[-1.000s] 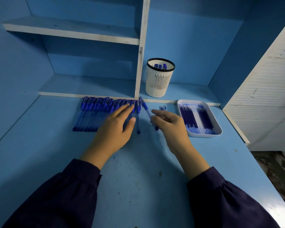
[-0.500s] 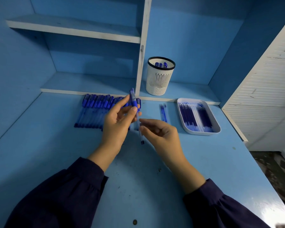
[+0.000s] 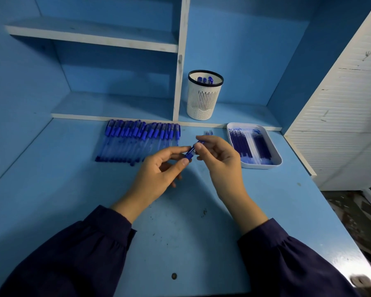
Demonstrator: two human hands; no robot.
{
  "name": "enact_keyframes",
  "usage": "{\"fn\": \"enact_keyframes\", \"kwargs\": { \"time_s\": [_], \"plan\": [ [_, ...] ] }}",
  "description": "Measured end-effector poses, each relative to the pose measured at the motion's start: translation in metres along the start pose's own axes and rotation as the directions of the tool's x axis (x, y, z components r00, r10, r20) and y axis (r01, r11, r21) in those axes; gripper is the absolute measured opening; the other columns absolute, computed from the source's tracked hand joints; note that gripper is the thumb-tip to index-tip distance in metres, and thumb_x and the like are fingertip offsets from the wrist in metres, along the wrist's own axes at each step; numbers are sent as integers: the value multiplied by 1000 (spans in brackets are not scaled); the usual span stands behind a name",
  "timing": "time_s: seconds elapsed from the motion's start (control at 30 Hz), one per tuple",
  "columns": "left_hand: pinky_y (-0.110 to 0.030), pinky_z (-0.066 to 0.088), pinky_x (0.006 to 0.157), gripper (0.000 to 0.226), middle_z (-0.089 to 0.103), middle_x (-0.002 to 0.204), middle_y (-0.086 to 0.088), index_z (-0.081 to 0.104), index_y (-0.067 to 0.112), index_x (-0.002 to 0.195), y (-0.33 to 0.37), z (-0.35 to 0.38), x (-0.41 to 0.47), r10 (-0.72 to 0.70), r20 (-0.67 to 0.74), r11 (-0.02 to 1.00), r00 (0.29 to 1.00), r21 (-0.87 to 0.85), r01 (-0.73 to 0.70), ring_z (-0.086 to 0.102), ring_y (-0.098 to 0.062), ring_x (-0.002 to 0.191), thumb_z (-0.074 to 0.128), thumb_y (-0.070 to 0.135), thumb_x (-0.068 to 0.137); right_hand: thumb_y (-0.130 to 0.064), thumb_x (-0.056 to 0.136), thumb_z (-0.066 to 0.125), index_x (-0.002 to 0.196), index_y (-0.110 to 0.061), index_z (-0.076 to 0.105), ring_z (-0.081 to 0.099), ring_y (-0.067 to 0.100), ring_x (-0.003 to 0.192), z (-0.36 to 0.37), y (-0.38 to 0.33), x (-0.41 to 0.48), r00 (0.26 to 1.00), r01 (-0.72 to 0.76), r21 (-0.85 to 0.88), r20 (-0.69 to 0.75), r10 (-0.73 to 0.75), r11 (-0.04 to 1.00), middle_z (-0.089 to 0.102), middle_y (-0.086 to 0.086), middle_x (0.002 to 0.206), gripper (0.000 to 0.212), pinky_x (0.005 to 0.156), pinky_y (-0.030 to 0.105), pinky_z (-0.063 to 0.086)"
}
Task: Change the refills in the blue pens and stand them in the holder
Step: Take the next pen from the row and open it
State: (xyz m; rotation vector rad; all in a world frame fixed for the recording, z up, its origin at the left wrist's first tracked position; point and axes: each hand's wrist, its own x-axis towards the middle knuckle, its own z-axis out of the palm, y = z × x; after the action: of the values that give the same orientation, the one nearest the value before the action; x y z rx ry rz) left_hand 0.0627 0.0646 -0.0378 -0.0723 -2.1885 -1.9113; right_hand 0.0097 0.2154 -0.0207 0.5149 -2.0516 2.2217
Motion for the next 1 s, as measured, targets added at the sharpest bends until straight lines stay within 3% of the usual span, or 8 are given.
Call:
{"fn": "enact_keyframes", "kwargs": {
  "time_s": [0.17, 0.27, 0.43, 0.57, 0.77, 0.87, 1.0],
  "plan": [
    [-22, 48, 54, 27, 73, 94, 8, 68, 43, 109, -3, 1, -3, -7, -8, 998, 1000, 57, 8, 56, -16, 59, 66, 23, 92, -2, 89, 64, 90, -16, 68, 62, 15, 76, -1, 7, 0, 1000, 4, -2, -12, -4, 1000, 67, 3, 80, 14, 76, 29, 52],
    [-40, 50, 63, 28, 73, 97, 4, 71, 45, 108, -3, 3, -3, 22, -16, 999, 1000, 31, -22, 48, -32, 62, 72, 35, 82, 2, 90, 61, 89, -13, 65, 62, 13, 76, 1, 7, -2, 1000, -12, 48, -14, 13, 999, 66, 5, 81, 15, 76, 26, 52],
    [-33, 47, 70, 31, 75, 89, 10, 70, 36, 112, -2, 3, -4, 59, -23, 998, 998, 24, -59, 48, -23, 65, 72, 27, 83, 6, 91, 57, 88, -10, 61, 61, 11, 75, 4, 5, -6, 1000, -2, 112, 1, 2, 994, 65, 4, 81, 17, 76, 24, 51],
    [-30, 48, 75, 28, 75, 93, -7, 67, 40, 114, -5, 3, -4, 77, -12, 995, 997, 64, -77, 55, -21, 78, 67, 33, 87, 6, 91, 56, 87, -11, 62, 61, 11, 73, 4, 6, -6, 1000, -2, 124, -9, 3, 992, 65, 3, 80, 18, 75, 22, 51],
    [-19, 41, 57, 27, 66, 79, -27, 65, 37, 115, 0, 2, -6, 113, -2, 989, 994, 96, -112, 44, -17, 61, 63, 27, 90, 6, 92, 55, 88, -10, 61, 61, 7, 71, 6, 5, -8, 1000, 5, 126, -11, -3, 992, 64, 3, 79, 17, 73, 20, 50],
    [-12, 37, 52, 29, 70, 70, -7, 63, 30, 118, -1, 2, -6, 121, 7, 988, 993, 99, -121, 38, -4, 52, 63, 17, 93, 6, 92, 55, 89, -9, 61, 61, 7, 71, 6, 6, -8, 1000, 4, 125, -12, -2, 992, 64, 3, 80, 16, 74, 20, 50],
    [-12, 36, 51, 30, 72, 72, 15, 63, 26, 122, -3, 1, -5, 122, 13, 984, 992, 128, -123, 38, -4, 52, 62, 14, 94, 6, 92, 55, 89, -9, 61, 61, 8, 72, 6, 6, -8, 1000, 4, 129, -13, -2, 992, 64, 4, 80, 16, 74, 20, 50]
  ]
}}
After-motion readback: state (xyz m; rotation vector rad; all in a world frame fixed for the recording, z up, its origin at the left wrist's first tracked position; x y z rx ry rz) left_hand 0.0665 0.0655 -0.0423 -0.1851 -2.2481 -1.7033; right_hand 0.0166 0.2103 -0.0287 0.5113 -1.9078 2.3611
